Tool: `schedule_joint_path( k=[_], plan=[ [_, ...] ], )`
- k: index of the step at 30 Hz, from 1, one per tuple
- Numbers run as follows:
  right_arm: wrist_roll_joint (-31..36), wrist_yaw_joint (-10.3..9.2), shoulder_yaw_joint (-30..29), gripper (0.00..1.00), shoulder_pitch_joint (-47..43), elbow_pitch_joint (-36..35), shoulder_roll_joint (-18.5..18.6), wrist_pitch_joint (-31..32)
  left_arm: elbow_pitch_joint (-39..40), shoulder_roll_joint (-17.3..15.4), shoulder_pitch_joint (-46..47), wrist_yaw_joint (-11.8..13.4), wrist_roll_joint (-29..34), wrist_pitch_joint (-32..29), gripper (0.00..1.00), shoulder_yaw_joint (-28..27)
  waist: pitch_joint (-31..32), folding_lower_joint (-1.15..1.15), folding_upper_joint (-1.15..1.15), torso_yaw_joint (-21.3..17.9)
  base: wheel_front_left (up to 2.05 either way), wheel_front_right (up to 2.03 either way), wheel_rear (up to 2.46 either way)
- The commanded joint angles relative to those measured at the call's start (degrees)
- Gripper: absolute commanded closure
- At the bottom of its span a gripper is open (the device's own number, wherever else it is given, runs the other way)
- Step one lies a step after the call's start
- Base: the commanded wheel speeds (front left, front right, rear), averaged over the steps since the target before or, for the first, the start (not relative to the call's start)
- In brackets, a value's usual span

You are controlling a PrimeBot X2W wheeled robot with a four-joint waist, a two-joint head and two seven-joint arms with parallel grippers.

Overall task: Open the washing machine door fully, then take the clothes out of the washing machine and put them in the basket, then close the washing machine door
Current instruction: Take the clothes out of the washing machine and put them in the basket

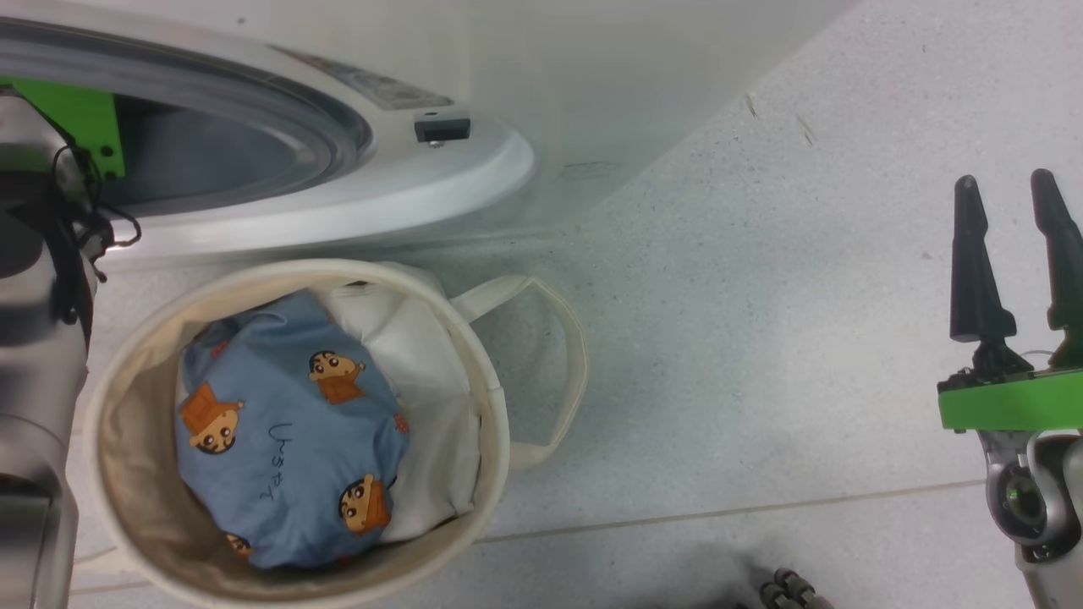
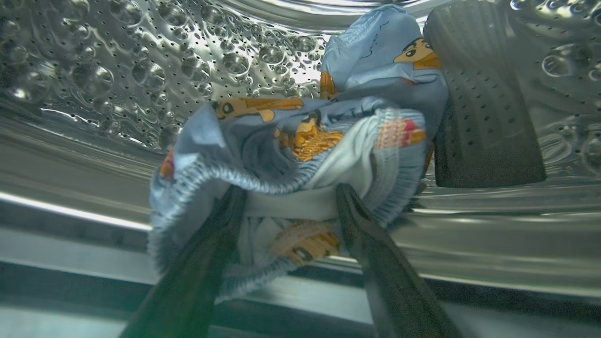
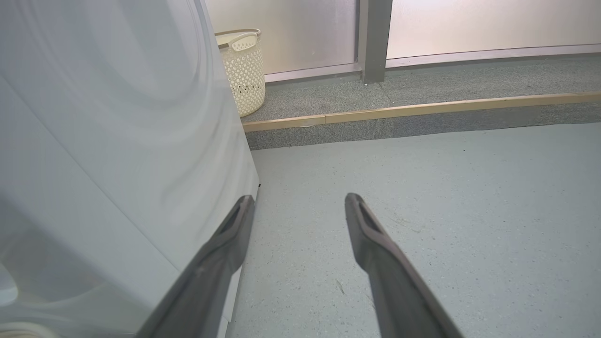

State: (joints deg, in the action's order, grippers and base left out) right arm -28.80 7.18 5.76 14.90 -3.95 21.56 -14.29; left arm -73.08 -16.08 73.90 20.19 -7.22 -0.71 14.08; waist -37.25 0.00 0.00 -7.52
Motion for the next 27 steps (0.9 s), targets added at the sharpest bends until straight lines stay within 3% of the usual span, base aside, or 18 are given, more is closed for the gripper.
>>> schedule_joint_path(
  k=[1, 2, 3, 16, 23, 27],
  plan=[
    [0.4, 0.31, 0.2, 0.0, -1.0, -1.7, 0.7, -0.7, -0.8, -3.6, -2.1, 0.6, -0.3, -1.2, 0.0, -0.5, 0.0, 0.0, 0.0, 0.1, 0.0, 0.0, 0.0],
    [0.4, 0.31, 0.2, 0.0, -1.0, -1.7, 0.8, -0.7, -0.8, -3.6, -2.1, 0.5, -0.4, -0.9, 0.34, -0.5, 0.0, 0.0, 0.0, 0.1, 0.0, 0.0, 0.0],
    [0.4, 0.31, 0.2, 0.0, -1.0, -1.7, 0.8, -0.7, -0.8, -3.6, -2.1, 0.4, -0.5, -0.6, 1.0, -0.4, 0.0, 0.0, 0.0, 0.1, 0.0, 0.0, 0.0],
    [0.2, 0.31, 0.8, 0.0, -0.5, -0.7, 0.9, -0.7, -0.9, -2.7, -4.2, -1.2, -2.5, 4.7, 1.0, -0.3, 3.1, 0.0, 0.0, 0.3, 0.0, 0.0, 0.0],
    [-0.3, 0.31, 1.5, 0.0, -0.6, 0.1, 0.6, -0.7, -0.8, -1.1, -6.7, -3.6, -4.8, 10.4, 1.0, -1.3, 6.0, 0.0, 0.0, 1.0, 0.0, 0.0, 0.0],
    [-0.6, 0.31, 2.2, 0.0, -0.7, 1.0, 0.4, -0.7, -0.2, 0.2, -8.4, -6.2, -6.3, 13.7, 1.0, -1.9, 8.0, 0.0, 0.0, 1.8, 0.0, 0.0, 0.0]
  ],
)
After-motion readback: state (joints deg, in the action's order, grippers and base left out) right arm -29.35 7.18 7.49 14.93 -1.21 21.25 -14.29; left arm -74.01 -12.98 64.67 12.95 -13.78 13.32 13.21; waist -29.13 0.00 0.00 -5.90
